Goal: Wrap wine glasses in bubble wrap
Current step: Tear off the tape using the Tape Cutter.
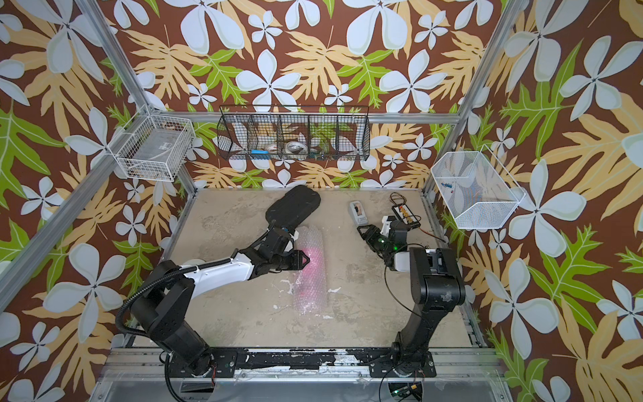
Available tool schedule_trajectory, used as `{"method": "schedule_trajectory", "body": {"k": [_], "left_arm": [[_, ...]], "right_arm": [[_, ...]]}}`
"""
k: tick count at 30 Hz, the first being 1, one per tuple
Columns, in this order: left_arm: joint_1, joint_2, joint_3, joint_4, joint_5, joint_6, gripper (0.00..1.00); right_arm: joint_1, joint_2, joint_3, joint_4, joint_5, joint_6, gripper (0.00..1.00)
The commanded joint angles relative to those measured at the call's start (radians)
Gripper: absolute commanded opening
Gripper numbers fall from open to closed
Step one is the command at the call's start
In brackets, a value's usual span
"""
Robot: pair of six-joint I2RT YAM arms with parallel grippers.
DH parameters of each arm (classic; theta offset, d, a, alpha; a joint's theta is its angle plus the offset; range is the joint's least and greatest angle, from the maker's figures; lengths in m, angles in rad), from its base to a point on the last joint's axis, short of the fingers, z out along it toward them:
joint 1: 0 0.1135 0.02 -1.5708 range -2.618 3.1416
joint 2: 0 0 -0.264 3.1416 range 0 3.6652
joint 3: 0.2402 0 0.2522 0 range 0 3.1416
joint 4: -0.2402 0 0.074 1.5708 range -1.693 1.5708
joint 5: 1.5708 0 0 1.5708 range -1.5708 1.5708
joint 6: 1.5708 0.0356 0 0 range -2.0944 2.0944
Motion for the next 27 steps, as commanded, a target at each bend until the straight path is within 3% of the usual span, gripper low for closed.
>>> {"method": "schedule_trajectory", "body": {"k": [1,11,27], "left_arm": [[0.002,0.008,-0.003,-0.011,-0.001,-0.002,0.43],[0.001,0.011,-0.009,-0.005,0.000,-0.004,0.43],[0.001,0.011,-0.008,-0.007,0.007,-0.004,0.42]], "right_arm": [[0.023,0.004,-0.005,0.055,0.073,0.136,0.62],[0.058,-0.044,-0.071,0.101,0.265,0.307,0.67],[0.005,0.077,-0.006,0.103,0.205,0.264,0.67]]}}
